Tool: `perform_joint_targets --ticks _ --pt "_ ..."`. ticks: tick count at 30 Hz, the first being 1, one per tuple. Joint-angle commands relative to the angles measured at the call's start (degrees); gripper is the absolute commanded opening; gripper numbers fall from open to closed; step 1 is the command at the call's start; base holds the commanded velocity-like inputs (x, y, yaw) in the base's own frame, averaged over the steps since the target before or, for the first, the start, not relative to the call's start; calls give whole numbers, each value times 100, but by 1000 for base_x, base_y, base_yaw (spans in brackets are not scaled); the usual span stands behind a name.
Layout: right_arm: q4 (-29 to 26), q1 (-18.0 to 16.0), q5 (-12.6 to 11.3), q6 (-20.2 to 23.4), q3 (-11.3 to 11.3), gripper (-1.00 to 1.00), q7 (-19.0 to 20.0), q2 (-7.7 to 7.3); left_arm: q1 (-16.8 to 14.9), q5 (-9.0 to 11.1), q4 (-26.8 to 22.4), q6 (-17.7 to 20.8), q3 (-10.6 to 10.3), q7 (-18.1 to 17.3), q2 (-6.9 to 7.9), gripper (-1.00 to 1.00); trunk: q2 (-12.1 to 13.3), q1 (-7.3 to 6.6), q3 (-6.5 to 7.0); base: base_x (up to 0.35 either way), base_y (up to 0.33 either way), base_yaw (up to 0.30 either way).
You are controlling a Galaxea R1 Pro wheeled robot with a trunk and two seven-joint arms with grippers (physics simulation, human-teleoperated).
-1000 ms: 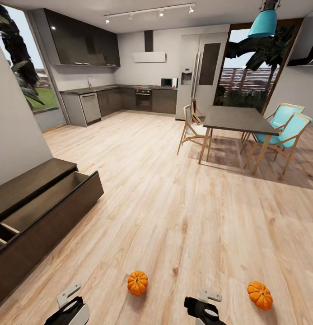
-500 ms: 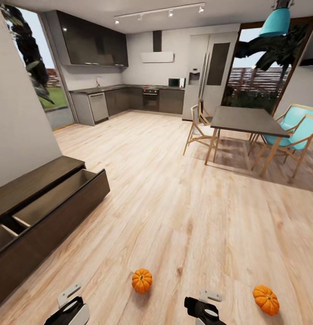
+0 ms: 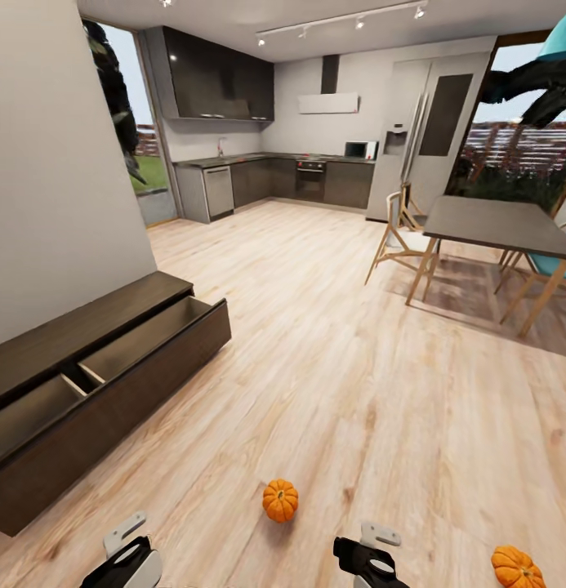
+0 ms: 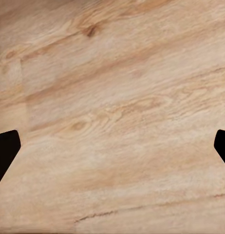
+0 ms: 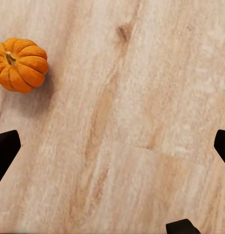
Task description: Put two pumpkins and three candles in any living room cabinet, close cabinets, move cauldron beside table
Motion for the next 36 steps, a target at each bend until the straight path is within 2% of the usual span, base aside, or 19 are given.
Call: perform_joint_targets --ticks 1,25,30,36 --pt "-7 -6 -45 -7 48 100 -43 -5 -4 54 -6 -20 -48 36 8 100 -3 0 -5 0 0 284" --pt "-7 -6 -45 -7 50 100 -43 -5 -4 63 -6 -20 -27 22 8 100 -3 0 -5 0 0 284" --pt "7 -6 -45 -7 183 100 -49 -5 -4 63 -6 -20 -30 10 8 100 -3 0 -5 0 0 283" --pt "10 -6 -45 -7 214 100 -52 -5 -4 63 2 -20 -30 3 8 100 -3 0 -5 0 0 283"
